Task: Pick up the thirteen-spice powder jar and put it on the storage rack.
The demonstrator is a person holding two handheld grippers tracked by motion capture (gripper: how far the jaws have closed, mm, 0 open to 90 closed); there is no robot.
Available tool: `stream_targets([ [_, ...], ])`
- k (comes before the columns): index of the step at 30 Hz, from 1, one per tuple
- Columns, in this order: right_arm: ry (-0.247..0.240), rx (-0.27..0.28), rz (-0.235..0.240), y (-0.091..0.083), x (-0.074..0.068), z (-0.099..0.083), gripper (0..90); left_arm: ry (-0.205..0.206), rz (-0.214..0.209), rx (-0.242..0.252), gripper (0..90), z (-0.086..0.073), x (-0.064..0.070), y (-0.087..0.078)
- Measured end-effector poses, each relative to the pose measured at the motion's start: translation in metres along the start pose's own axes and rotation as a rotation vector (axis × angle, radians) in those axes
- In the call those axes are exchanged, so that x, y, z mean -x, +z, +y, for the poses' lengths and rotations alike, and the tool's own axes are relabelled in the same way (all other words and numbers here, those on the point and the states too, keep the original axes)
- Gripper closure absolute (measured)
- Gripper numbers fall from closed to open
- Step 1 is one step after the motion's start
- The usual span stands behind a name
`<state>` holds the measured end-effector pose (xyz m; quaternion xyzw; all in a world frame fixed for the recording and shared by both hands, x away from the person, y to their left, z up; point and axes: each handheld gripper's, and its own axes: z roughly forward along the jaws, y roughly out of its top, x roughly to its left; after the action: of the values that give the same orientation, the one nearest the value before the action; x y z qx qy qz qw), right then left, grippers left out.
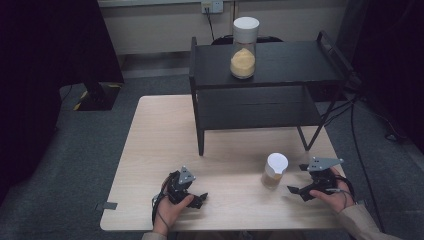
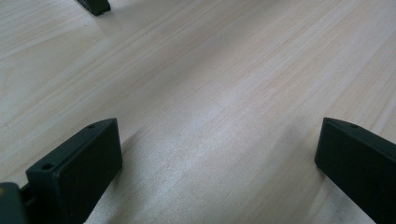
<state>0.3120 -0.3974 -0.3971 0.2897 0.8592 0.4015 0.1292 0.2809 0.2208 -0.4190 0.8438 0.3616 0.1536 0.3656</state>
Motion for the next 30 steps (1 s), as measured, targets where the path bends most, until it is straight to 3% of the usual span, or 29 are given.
stream_targets([
  [19, -0.027, 0.023, 0.046, 0.010, -0.004, 0.023, 0.8, 0.000, 0.000, 0.000, 0.0, 0.000, 0.000, 0.000],
  [30, -0.032, 0.064, 0.083, 0.025, -0.006, 0.030, 1.1, 0.000, 0.000, 0.000, 0.0, 0.000, 0.000, 0.000],
])
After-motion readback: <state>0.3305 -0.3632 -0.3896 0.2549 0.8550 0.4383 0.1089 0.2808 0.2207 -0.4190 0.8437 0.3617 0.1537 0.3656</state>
